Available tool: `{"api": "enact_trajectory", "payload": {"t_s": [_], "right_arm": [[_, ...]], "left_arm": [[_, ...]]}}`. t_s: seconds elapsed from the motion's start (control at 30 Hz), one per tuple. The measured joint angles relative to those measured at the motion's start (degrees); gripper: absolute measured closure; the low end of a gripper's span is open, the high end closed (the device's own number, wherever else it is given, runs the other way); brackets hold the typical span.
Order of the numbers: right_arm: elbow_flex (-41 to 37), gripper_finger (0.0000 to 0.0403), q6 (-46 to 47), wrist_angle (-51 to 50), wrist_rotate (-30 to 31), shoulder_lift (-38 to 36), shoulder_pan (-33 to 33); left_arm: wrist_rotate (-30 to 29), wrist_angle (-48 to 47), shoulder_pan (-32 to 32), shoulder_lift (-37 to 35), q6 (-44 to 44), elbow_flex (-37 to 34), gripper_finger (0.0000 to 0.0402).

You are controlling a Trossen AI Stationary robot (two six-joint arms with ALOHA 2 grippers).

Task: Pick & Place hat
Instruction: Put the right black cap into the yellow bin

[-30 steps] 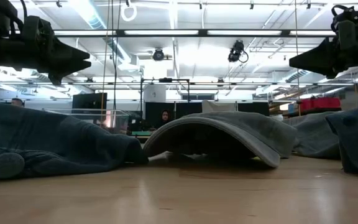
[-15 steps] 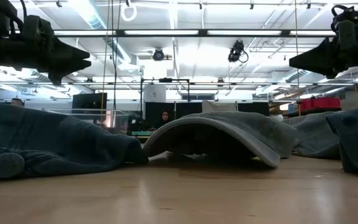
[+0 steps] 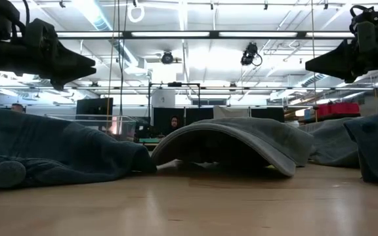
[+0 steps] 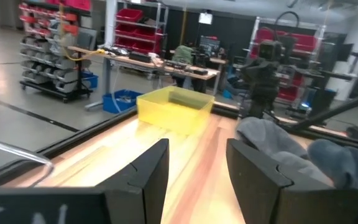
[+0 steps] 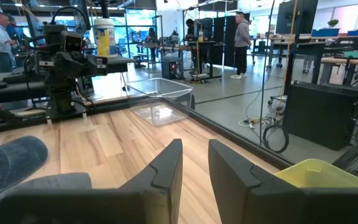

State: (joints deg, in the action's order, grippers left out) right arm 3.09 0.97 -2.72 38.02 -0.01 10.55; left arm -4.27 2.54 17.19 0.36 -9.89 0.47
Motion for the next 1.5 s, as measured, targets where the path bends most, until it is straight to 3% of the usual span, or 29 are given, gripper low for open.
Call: {"api": "enact_trajectory", "payload": {"t_s": [0.23, 0.57, 0.77, 1.0, 1.2, 1.5], "right_arm": [[0.0, 0.0319, 0.0, 0.02, 0.0, 0.0, -0.02], [-0.01, 0.0319, 0.0, 0.0, 0.02, 0.0, -0.02], [-0.02, 0.0319, 0.01, 0.01, 0.0, 0.0, -0.01], [-0.02, 0.0319, 0.04, 0.02, 0.02, 0.0, -0.02], [-0.01, 0.0319, 4.89, 0.14, -0.5, 0.0, -0.02], [0.0, 0.0318, 13.44, 0.36, 2.01, 0.0, -0.02]], "left_arm": [[-3.91, 0.01, 0.0, 0.0, -0.13, -0.01, 0.0236], [-4.49, 2.24, 0.0, 0.93, 8.94, 2.65, 0.0236], [-0.02, -3.12, 0.0, 8.45, 6.22, 12.28, 0.0236], [0.92, -10.08, -0.02, 21.03, 11.9, 20.22, 0.0236], [-1.96, -9.74, -0.02, 27.34, 10.58, 21.84, 0.0236], [-4.49, -9.25, -0.02, 28.5, 12.39, 21.99, 0.0236]]}}
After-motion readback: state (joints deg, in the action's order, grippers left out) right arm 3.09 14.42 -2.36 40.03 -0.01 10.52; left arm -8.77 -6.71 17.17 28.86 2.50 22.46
